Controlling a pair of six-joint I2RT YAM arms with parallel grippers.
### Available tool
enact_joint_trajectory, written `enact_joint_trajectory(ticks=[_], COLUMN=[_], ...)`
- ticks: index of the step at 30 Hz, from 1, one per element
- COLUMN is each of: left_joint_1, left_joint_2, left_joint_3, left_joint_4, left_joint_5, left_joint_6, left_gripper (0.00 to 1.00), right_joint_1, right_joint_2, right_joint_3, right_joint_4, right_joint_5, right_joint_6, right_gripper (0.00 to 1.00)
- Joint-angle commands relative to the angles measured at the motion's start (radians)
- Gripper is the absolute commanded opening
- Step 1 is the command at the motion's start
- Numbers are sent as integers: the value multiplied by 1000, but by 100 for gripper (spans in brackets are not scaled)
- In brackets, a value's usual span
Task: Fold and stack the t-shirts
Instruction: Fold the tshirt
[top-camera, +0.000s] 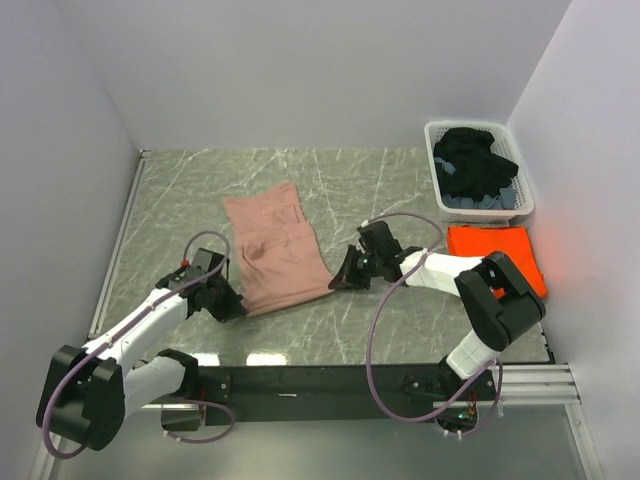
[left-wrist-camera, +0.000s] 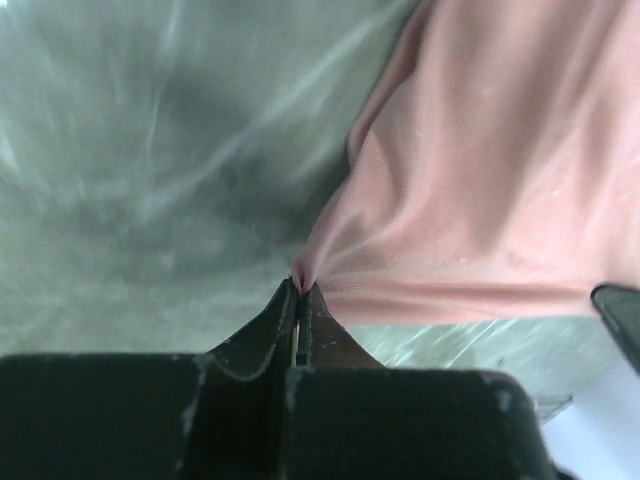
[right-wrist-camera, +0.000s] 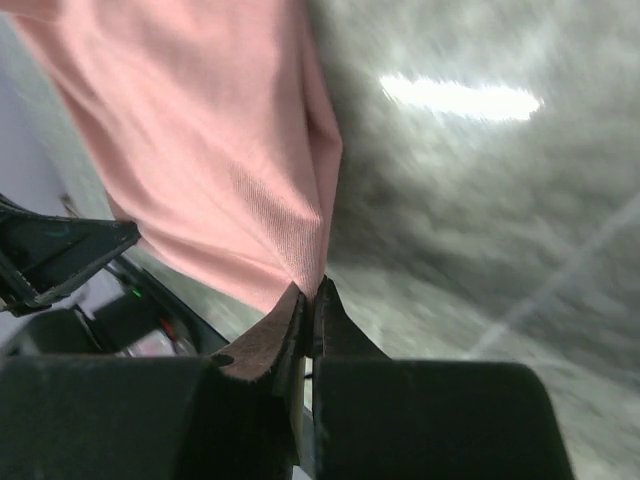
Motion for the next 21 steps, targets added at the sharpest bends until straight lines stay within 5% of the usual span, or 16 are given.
enact_joint_trajectory(ticks=[1,4,7,10,14,21], left_joint_1=[-41,-90,-106,-104,-88,90], left_joint_2=[-48,-91,-144,-187,-178,15], left_joint_3=[-76,-103,-87,-15,80,158], left_joint_4=[-95,-104,-132,-192,-150,110], left_joint_5=[49,36,-6,-88,-184,-121], left_joint_6=[-41,-88,-111,-108,-24,200], left_gripper=[2,10,28,43,71,66], right_joint_1=[-24,-24,-24,-22,-24,-28], right_joint_2=[-9,9,14,-30,-102,-64], right_joint_3=[-41,-65,-47,0,103,266], right_joint_4=[-124,-133,-154,-222,-332,-311], right_joint_5=[9,-4,-4,41,108,78], right_joint_6=[-78,-92,-119,-170,-271,-379], right_gripper=[0,0,14,39,47,46])
